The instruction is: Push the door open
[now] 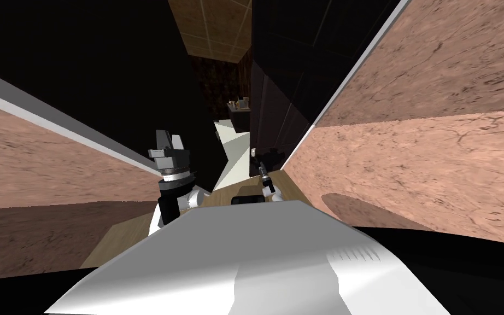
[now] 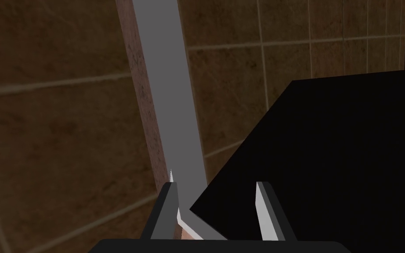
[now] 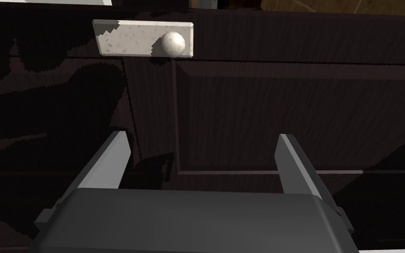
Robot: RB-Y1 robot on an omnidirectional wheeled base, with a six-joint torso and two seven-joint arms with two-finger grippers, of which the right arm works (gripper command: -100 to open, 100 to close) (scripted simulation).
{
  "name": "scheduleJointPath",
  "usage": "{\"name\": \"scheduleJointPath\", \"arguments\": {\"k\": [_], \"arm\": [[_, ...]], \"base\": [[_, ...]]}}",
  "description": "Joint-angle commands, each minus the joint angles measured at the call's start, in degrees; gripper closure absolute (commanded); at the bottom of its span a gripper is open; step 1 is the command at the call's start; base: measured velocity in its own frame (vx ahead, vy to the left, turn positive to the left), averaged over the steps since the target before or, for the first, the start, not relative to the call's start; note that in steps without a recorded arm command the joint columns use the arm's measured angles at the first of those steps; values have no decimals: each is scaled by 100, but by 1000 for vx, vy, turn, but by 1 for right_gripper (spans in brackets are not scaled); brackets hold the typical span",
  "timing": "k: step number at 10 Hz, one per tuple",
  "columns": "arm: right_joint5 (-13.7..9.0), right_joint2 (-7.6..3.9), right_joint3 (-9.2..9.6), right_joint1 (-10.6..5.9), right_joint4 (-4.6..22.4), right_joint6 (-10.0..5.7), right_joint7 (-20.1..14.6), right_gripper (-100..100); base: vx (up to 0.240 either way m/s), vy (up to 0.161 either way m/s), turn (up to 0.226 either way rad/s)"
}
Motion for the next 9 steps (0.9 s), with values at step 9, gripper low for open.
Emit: {"name": "scheduleJointPath", "arguments": {"k": [9], "arm": [[-57,305,144,-372,963,-165,-13,-100]], "base": [[74,-96,57]]}}
